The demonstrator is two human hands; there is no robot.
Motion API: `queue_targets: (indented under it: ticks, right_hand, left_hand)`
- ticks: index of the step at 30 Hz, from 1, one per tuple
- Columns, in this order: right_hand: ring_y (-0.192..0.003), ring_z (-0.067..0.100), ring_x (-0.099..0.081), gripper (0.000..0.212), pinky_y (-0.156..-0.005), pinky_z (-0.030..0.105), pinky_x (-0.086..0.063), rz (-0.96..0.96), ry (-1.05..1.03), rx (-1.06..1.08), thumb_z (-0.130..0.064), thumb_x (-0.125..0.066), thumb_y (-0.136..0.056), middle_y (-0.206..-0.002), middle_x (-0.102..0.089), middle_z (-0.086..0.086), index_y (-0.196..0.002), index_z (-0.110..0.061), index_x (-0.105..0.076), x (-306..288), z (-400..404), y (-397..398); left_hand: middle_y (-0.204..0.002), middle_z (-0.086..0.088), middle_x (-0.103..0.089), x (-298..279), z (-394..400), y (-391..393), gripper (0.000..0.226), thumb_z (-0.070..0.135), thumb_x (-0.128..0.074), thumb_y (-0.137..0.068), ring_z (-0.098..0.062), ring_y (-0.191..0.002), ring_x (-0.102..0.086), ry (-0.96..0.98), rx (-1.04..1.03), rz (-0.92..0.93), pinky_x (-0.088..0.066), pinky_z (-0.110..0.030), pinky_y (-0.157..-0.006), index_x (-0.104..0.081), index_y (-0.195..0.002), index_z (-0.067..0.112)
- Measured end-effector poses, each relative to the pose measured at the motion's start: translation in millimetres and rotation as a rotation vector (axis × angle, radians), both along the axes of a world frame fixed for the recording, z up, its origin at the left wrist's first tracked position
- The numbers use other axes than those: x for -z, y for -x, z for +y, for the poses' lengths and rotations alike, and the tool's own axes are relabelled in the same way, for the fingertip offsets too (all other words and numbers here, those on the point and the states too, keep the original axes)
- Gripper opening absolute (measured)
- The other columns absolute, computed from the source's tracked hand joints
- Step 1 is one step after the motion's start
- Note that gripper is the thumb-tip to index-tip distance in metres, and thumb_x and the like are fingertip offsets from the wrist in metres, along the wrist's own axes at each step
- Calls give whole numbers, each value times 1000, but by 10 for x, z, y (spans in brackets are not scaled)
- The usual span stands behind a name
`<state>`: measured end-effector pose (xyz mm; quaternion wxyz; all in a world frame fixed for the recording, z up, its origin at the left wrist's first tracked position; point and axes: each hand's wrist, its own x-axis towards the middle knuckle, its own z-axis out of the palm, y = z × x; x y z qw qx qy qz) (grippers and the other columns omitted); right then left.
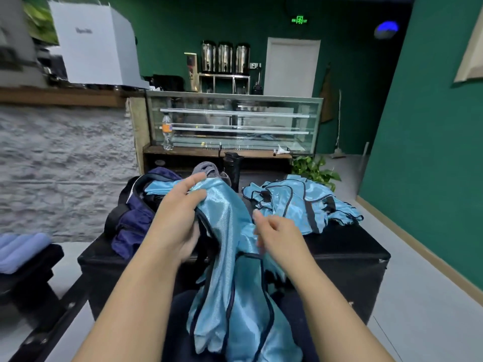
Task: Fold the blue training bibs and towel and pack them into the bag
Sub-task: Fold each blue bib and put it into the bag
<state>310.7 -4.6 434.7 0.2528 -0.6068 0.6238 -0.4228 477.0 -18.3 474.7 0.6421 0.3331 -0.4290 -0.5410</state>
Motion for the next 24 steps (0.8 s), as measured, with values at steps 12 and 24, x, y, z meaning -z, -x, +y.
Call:
queue_targets:
  ticks: [12,24]
  right_hand:
    - [-74,20,-56,27,-71,34,-43,-529,166,-193,-29,-67,-88,-85,-68,21,-90,-3,-66,-373,153,-100]
    - [-43,17,-32,37,-50,26,-26,-479,118,-107,-19,-56,-94,-45,-35,-2,-62,-14,-37,-1021,-17,29]
  left_hand:
    - [-92,-9,-67,-48,126,-150,27,10,-60,-92,-16,-77,-57,160,-194,-405,-47,-31,-76,-57,-106,33]
    - [-75,11,-66,-167,386,10,41,62,-64,-71,0,-64,-57,215,126,-740,-43,-12,-58,-69,-85,23]
